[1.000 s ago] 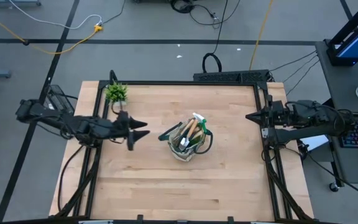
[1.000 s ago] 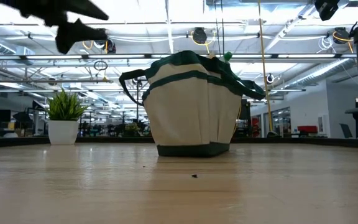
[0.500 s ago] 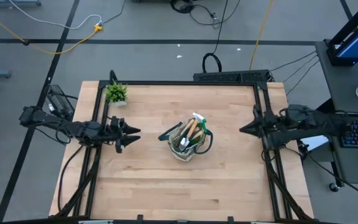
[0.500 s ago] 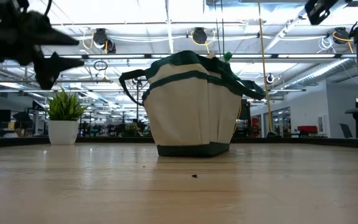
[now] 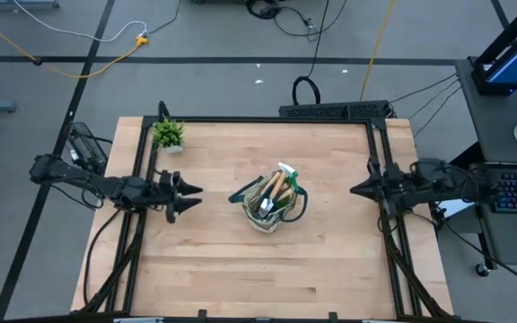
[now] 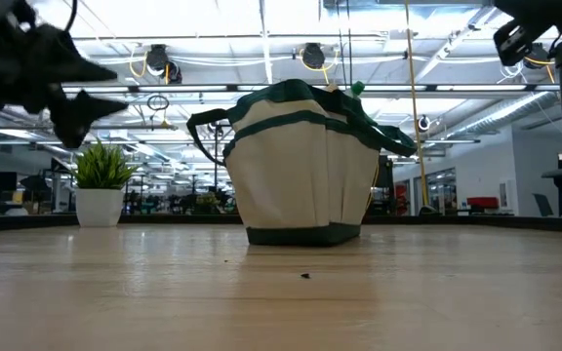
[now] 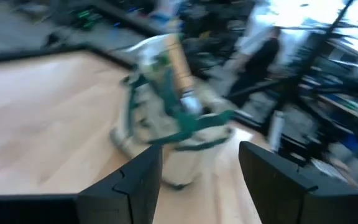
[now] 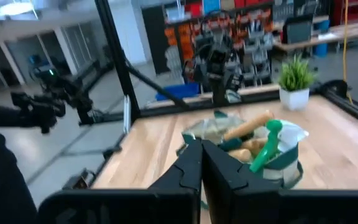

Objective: Pick & Place Garden tools in Gardening bag
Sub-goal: Return to Home Position

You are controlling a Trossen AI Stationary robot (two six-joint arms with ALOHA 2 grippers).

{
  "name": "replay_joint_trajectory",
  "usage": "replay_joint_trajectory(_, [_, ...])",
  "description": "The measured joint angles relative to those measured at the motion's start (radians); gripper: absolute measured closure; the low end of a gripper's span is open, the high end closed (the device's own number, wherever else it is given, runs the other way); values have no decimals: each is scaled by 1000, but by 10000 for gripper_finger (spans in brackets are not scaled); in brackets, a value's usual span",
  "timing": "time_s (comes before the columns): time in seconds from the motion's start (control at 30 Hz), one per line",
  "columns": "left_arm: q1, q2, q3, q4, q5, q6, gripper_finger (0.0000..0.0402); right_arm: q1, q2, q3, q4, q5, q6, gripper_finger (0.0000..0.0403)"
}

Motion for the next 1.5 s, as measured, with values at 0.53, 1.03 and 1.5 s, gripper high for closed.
replay_joint_trajectory(0.53, [110, -59, 1, 63, 232, 250, 183, 0, -113, -337, 300, -3, 53, 403])
replay_joint_trajectory(1.03, [122, -57, 1, 36, 253, 329, 183, 0, -110, -473, 440, -3, 131, 403])
replay_joint_trajectory(1.5, [127, -79, 1, -4, 274, 310, 183, 0, -110, -475, 431, 0, 63, 403])
